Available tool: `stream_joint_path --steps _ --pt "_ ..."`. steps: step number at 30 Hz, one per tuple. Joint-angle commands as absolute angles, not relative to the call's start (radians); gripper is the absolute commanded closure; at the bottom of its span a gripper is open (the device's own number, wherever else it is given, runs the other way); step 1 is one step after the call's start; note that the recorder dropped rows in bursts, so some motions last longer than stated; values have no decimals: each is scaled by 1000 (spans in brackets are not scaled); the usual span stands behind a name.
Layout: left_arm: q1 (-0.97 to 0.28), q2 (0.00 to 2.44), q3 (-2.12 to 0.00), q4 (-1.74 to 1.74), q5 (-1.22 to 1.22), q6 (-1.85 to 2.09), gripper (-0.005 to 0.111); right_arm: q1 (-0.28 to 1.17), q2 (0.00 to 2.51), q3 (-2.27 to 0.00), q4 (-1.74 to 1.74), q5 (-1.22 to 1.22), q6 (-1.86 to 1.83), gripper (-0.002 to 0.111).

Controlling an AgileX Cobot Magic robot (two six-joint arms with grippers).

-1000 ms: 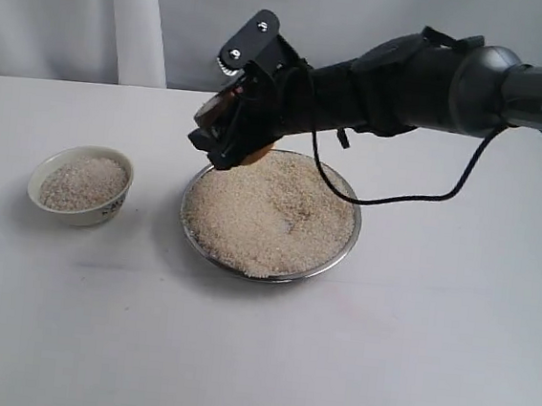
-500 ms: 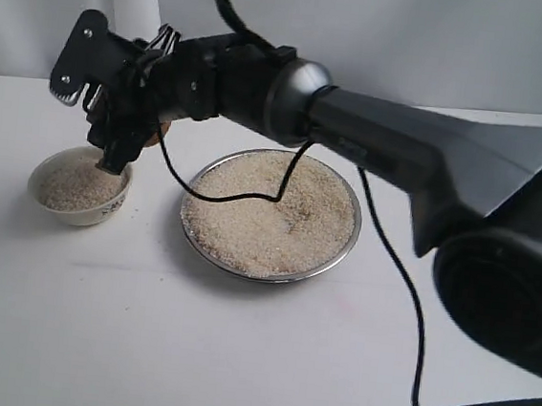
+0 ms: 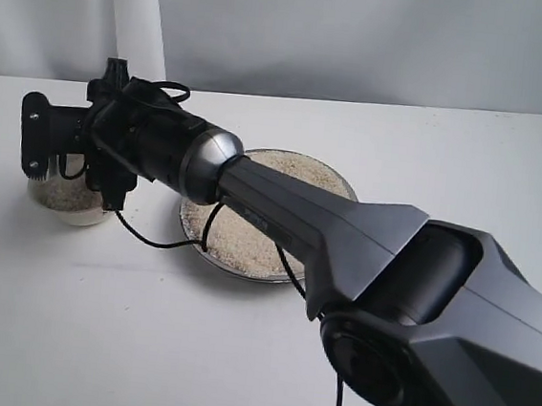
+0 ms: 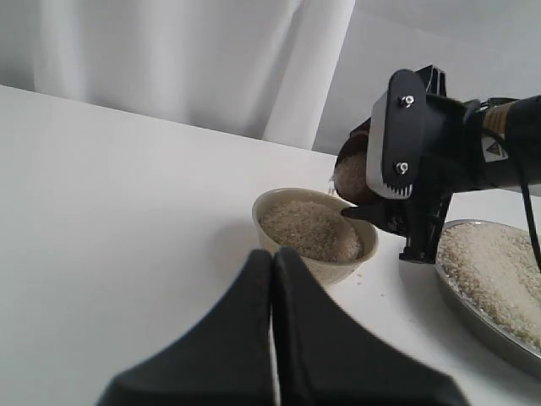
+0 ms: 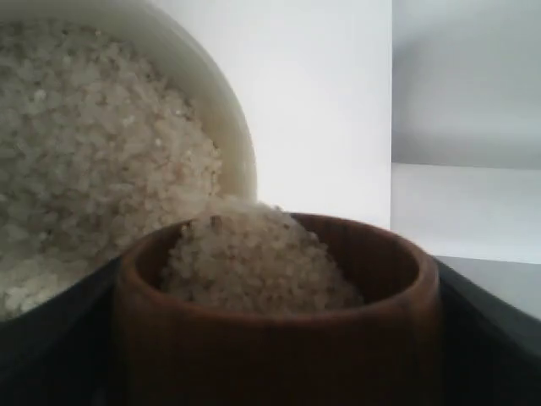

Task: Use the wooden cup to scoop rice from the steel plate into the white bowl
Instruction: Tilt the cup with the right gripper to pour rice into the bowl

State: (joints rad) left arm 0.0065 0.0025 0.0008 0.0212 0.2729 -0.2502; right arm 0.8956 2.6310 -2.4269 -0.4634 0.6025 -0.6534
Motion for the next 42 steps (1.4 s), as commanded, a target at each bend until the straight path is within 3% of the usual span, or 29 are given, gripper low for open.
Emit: stream_joint_path --steps 1,42 --pt "0 0 0 18 266 -254 107 909 2633 -2446 -572 608 -646 108" --pt "0 0 0 18 266 -254 107 958 2675 -2444 -1030 583 -774 108"
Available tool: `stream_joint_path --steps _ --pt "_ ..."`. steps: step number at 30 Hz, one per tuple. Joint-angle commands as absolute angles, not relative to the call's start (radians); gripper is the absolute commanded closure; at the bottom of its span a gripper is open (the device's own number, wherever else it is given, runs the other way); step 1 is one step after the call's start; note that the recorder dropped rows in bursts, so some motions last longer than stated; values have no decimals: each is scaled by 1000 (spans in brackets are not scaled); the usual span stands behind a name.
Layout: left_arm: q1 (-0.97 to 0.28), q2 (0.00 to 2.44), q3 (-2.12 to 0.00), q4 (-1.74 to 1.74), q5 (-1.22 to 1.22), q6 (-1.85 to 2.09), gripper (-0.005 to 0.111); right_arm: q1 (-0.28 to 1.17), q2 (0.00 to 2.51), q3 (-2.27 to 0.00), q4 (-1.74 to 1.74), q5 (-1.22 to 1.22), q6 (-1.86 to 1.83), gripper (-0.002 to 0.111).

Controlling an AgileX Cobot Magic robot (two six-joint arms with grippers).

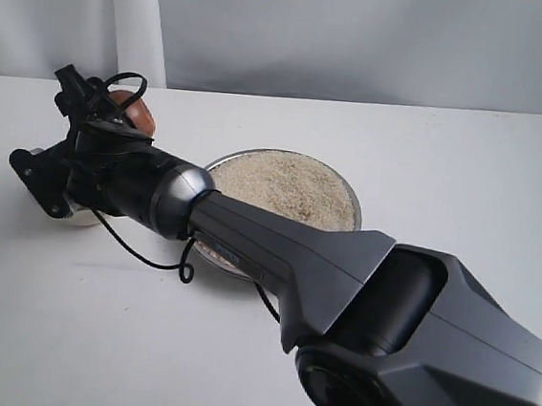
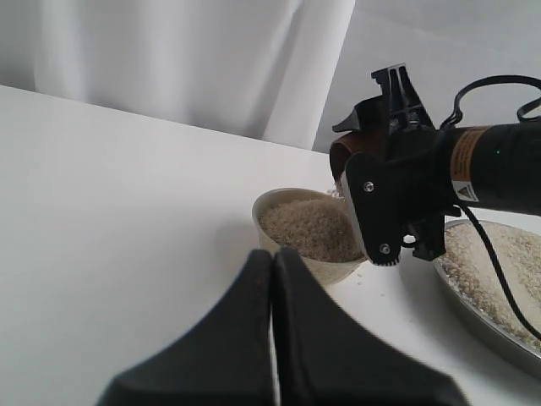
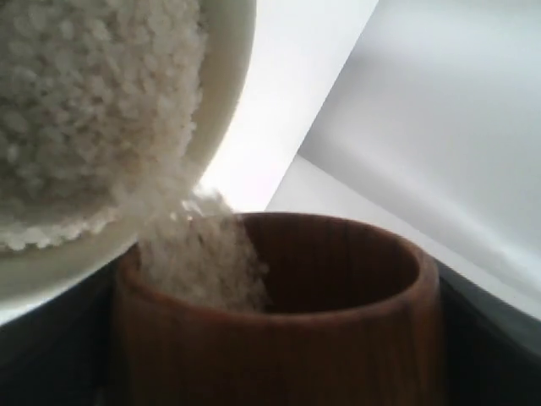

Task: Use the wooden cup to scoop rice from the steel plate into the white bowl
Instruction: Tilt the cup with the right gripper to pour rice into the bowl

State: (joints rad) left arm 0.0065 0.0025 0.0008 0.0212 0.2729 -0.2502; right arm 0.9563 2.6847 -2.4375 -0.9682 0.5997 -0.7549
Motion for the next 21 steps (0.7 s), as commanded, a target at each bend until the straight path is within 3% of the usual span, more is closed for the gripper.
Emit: stream_joint_path --steps 1,21 --pt "0 0 0 18 266 -254 107 958 2675 -2444 -1037 576 -814 108" --pt "0 0 0 18 266 -254 107 1001 2675 -2444 -1209 517 -916 108"
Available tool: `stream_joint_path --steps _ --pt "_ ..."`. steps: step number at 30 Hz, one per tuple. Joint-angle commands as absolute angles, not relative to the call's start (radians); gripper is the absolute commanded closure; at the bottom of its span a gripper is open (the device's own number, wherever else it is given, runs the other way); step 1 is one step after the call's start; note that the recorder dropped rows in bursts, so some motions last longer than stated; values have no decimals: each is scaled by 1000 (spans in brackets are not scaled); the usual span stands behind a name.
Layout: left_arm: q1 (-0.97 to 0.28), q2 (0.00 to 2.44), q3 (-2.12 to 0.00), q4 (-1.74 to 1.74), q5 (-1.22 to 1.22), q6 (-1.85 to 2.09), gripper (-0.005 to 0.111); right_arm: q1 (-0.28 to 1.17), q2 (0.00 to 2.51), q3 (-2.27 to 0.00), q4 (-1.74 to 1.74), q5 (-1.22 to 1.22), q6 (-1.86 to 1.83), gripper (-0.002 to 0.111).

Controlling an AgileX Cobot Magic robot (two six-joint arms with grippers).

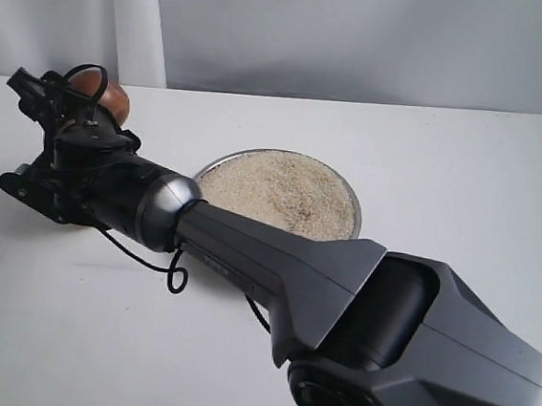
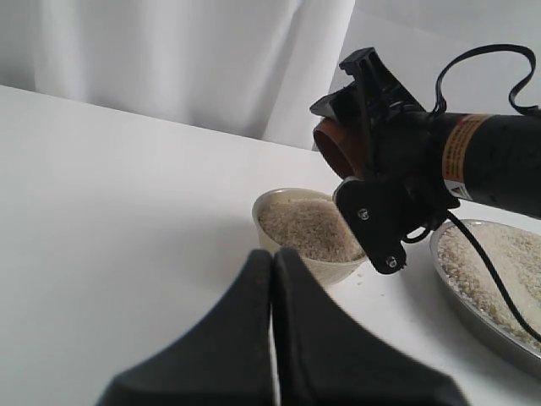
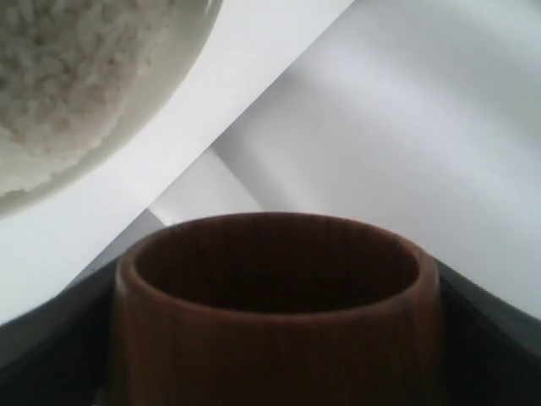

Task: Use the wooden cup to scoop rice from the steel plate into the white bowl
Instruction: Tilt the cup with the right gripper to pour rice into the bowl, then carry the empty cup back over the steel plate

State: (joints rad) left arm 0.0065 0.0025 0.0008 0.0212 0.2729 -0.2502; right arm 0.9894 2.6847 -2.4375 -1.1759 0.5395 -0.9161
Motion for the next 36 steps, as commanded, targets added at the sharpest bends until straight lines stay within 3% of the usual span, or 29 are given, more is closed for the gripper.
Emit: stream_joint_path --steps 1,10,17,32,36 --pt "0 0 0 18 266 -254 107 1001 2673 -2444 -1209 512 -916 108" --pt "0 0 0 18 266 -254 107 998 2663 -2444 -1080 518 -725 108" --pt "0 0 0 18 266 -254 107 965 2579 -2444 -553 572 -652 108" --pt "0 0 0 18 266 -254 107 794 2365 -2444 -250 1203 -696 108" --pt "0 0 0 18 266 -254 107 738 2363 -2434 -209 1221 -678 108"
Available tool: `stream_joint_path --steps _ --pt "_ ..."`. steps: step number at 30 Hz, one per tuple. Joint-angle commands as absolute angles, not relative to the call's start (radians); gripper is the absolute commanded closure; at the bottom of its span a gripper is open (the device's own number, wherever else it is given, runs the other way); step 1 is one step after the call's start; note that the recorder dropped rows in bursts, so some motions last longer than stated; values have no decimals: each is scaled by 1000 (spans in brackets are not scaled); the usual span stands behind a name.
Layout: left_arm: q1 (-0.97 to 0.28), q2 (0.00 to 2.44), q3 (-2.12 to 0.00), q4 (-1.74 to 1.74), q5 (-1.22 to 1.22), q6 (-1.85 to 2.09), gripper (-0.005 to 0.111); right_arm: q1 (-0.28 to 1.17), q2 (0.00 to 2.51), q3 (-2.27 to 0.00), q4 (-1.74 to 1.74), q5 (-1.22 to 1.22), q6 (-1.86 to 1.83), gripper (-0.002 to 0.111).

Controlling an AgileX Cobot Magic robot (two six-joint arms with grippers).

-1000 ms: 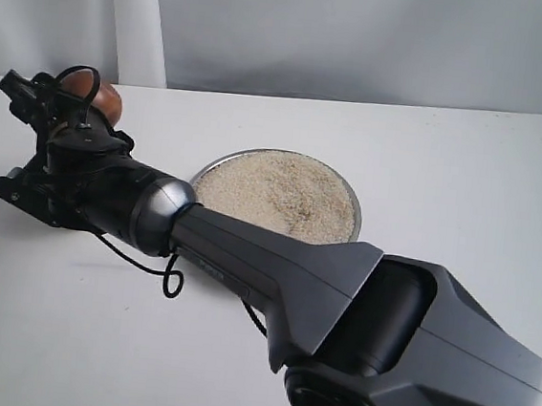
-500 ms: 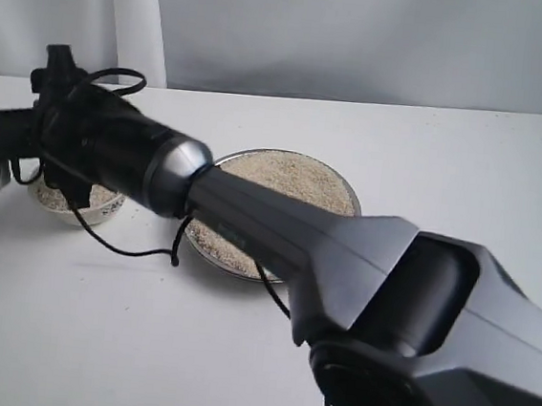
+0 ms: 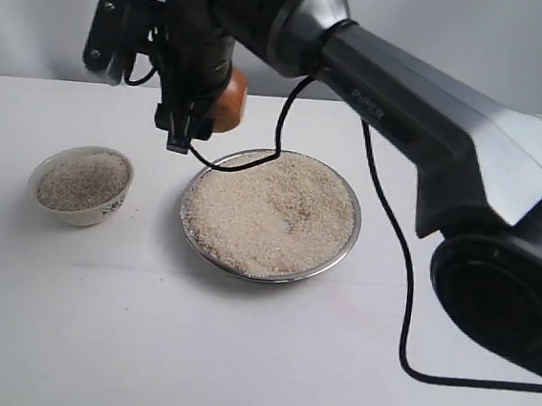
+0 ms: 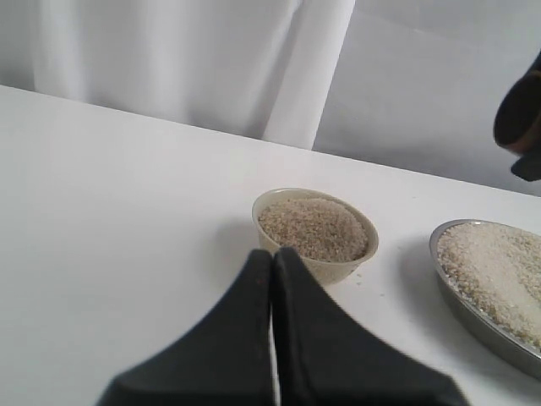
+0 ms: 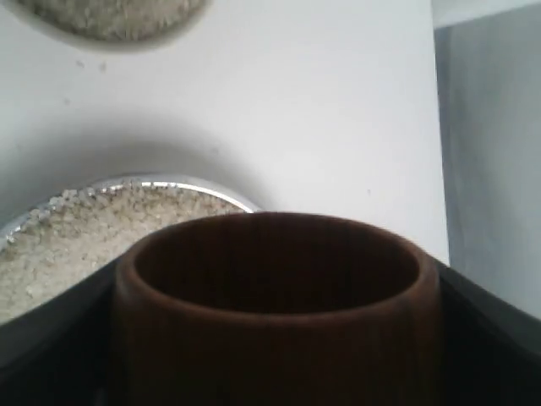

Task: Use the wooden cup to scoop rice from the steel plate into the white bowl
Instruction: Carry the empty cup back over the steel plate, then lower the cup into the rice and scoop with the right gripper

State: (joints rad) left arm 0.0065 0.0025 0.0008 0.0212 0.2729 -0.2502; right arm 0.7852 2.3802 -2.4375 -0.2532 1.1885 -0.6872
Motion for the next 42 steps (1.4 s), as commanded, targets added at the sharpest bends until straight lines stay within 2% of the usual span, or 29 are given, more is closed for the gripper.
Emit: stream_joint_path --steps 1,15,42 --pt "0 0 0 18 266 -254 107 724 2363 -2424 -201 1221 -663 108" --pt "0 0 0 18 266 -254 107 697 2381 -2172 -453 1221 -757 108" --pt "0 0 0 18 266 -254 107 678 2569 -2166 -510 1188 -757 108"
